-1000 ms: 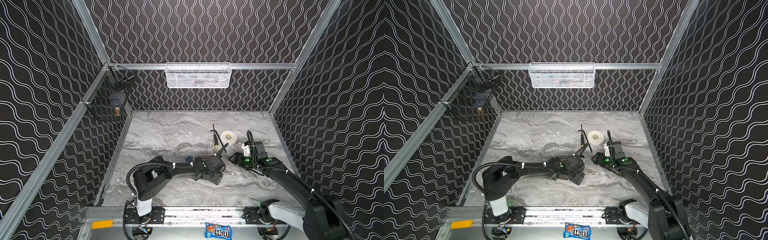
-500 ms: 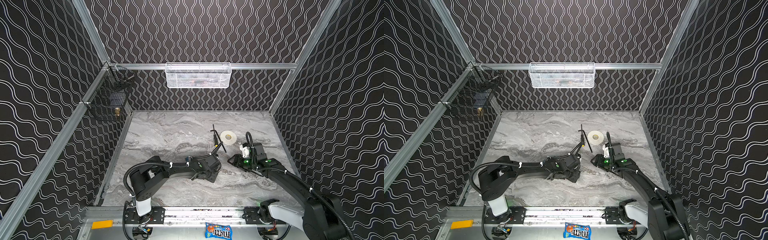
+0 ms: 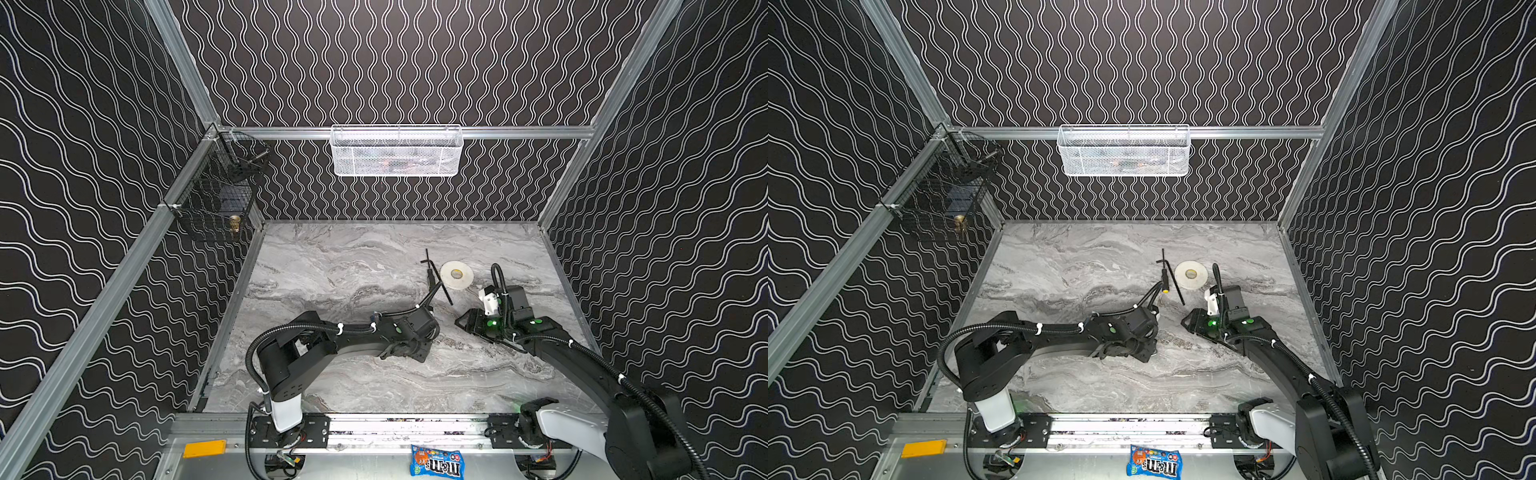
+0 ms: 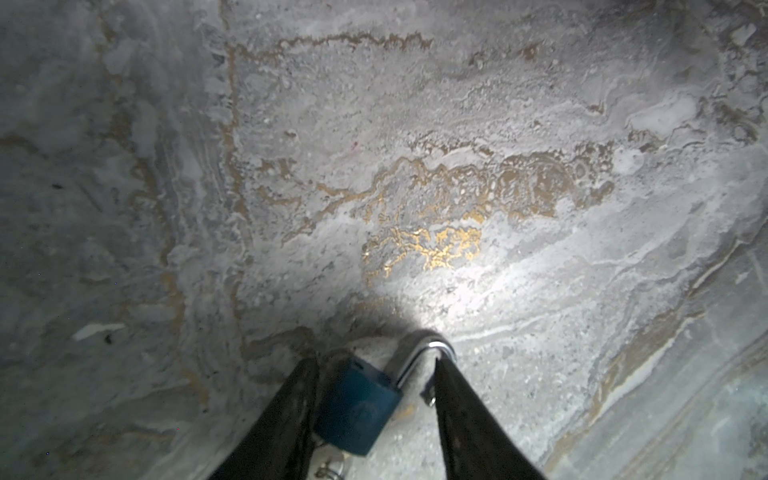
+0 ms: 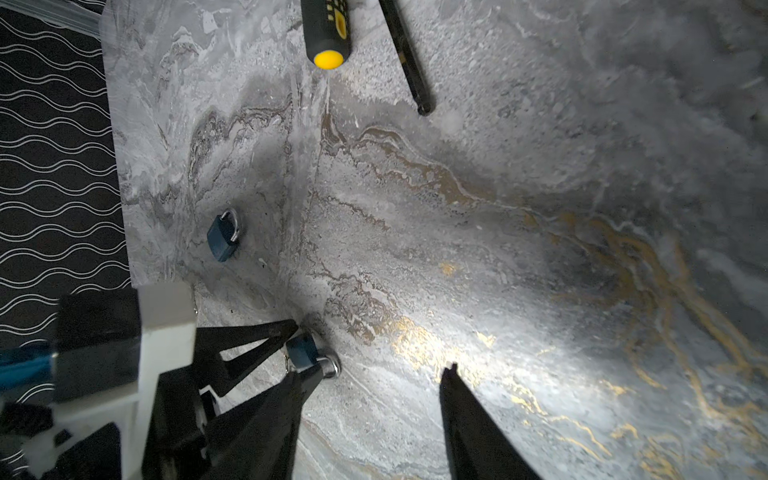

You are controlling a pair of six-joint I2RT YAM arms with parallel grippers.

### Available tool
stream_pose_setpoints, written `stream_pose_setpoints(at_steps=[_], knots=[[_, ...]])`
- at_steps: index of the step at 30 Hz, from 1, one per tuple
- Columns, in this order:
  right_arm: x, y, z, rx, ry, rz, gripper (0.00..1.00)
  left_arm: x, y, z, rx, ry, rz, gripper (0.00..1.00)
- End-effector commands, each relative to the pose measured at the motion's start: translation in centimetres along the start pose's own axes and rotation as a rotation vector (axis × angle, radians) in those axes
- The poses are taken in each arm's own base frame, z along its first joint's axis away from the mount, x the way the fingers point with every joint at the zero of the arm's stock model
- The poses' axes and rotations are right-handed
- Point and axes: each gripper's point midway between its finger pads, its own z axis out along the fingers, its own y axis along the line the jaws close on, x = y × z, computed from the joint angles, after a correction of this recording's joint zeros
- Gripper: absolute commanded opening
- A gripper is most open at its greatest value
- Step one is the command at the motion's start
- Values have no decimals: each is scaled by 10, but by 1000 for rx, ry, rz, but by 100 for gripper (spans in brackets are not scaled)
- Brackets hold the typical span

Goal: Unlock with the key

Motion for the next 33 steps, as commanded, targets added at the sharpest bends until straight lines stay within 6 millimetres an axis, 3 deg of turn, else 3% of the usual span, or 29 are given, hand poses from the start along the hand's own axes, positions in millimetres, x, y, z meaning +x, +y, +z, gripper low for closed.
stream_pose_setpoints(at_steps=[1,12,23,28,33], knots=[[-6,8,-1,-28,-16,-21,55,1,5,-1,-45,3,41,52],[-9,8,-6,-18,-34,-39,56,12,7,3,-89,26,77,55],[-10,9,-8,-14,-39,-45,56,4,4,-2,-102,14,90,70],[-13,10,-10,-9,-46,-47,56,-15,-15,-22,-9,-52,63,77],[-16,18,-14,-20,-50,-65,59,-33,-15,-57,10,-143,33,81]])
